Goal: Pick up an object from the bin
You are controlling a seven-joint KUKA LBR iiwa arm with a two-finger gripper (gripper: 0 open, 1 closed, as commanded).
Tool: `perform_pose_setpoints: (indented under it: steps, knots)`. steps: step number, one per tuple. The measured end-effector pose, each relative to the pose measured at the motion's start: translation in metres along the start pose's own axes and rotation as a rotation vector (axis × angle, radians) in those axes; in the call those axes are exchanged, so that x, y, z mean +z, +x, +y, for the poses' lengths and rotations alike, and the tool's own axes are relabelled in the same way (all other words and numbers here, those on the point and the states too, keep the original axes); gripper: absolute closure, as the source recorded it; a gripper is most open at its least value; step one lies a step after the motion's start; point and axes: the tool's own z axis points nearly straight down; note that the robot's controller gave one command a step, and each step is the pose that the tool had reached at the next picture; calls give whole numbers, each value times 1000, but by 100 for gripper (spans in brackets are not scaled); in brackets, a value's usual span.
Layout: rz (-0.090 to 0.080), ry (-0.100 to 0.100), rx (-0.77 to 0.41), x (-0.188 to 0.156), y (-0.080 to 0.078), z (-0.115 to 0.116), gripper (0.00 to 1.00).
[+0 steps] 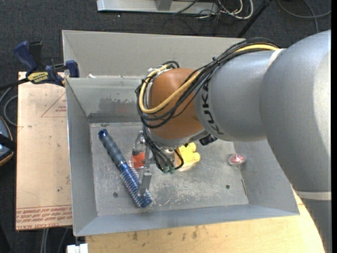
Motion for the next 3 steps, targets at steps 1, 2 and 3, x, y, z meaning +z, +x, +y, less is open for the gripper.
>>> perform_pose_setpoints:
  steps: [1, 2, 3]
  knots:
    - [-32, -13, -154, 20, -6, -21, 0]
    - [-12, -6, 308, -27, -22, -27, 0]
    - [-4, -3, 11, 40, 19, -47, 0]
